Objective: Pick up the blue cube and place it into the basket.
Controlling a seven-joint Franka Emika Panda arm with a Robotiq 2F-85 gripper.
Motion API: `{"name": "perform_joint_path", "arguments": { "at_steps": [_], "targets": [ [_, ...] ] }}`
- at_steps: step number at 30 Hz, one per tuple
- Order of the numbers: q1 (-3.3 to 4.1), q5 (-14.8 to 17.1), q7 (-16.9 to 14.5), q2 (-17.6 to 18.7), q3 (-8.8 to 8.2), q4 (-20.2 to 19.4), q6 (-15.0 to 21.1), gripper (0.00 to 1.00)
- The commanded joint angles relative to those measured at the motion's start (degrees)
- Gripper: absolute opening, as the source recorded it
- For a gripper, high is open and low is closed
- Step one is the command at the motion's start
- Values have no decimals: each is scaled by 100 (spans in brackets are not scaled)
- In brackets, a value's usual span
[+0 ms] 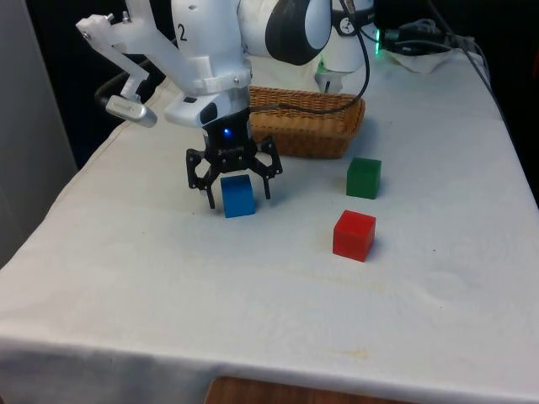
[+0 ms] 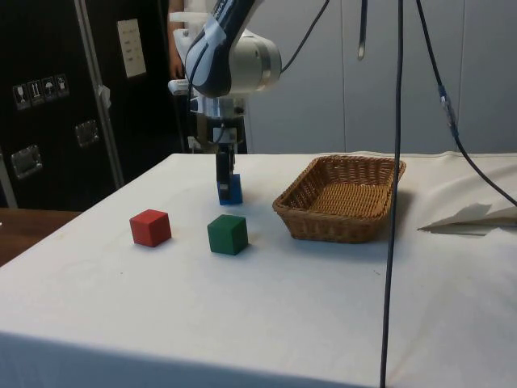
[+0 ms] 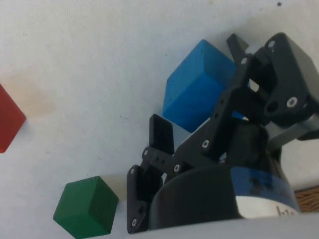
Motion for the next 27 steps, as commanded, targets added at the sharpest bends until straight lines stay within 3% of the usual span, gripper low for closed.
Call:
{"name": "perform_joint_path", "arguments": {
  "at_steps": [1,3,4,5,6,7,8,11,12,23,27],
  "targets": [
    [-6,6,-6,0,0,6,-6,100],
    [-11,6,-6,0,6,6,-6,98],
    [-11,6,-6,0,6,6,-6,91],
    [0,0,0,0,-6,0,0,76],
    [-11,6,-6,0,6,6,-6,76],
    [-11,11,-6,0,6,6,-6,64],
    [-11,11,-11,0,6,6,-6,40],
    [-11,11,-11,0,0,6,-6,7],
    [-11,11,-11,0,0,6,-6,0],
    [0,0,0,-11,-11,11,0,0],
    [46,-69,40,-275,-103,-34,-212,0]
  ]
}}
